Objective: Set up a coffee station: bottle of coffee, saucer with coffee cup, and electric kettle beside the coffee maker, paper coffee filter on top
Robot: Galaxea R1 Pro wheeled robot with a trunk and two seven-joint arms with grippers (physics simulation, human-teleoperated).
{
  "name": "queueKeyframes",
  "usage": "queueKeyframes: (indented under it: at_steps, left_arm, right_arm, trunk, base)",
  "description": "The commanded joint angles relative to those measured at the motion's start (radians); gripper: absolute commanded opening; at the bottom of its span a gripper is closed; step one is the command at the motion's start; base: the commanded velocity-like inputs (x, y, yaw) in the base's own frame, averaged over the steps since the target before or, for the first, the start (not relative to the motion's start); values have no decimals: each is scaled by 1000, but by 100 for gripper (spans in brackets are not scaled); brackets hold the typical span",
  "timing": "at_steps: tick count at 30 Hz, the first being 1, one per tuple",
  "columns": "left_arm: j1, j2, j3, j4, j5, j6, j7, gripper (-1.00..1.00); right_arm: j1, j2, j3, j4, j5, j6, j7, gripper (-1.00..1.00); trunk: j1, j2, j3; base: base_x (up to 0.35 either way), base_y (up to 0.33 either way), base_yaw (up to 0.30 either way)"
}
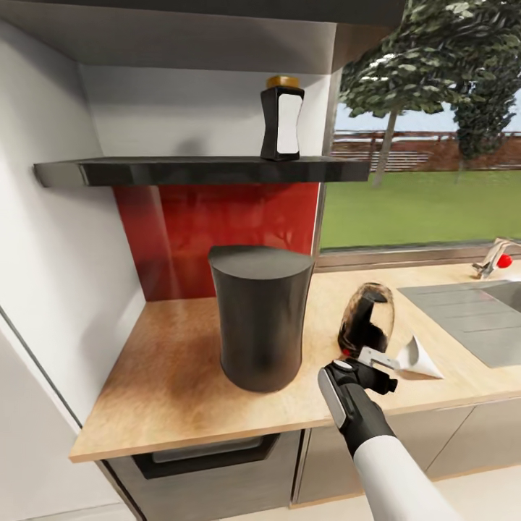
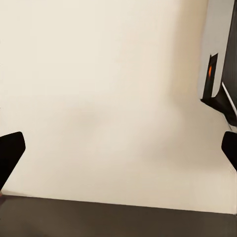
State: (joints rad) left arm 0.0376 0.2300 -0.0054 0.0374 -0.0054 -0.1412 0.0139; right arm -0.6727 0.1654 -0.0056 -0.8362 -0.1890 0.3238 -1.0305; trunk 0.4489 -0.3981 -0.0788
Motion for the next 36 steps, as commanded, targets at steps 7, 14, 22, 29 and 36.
queueKeyframes:
  at_steps: [7,14,22,29,36]
  left_arm:
    - [-1,0,-1,3,-1,-5,1,100]
    - [-1,-1,-1,4,-1,-5,1,100]
    - [-1,-4,-1,4,-1,-5,1,100]
    - [-1,-5,-1,4,-1,-5,1,100]
    - [-1,-5,0,4,-1,-5,1,100]
  right_arm:
    - [-1,-8,0,-2,0,9,-3,100]
    - [-1,-9,1,-1,0,9,-3,100]
    - [-1,-9,1,-1,1,9,-4,100]
    - [-1,-25,1,11,1,9,-3,100]
    - [-1,-31,0,26,0,6,-3,100]
  trunk:
    - [1,-2,-2]
    - [1,-2,-2]
    - [1,-2,-2]
    - [1,-2,-2]
    - [1,-2,-2]
  base:
    - [58,-23,0]
    - [163,-157,0]
    - [23,-62,0]
    - [1,-37,0]
    - [0,-243,0]
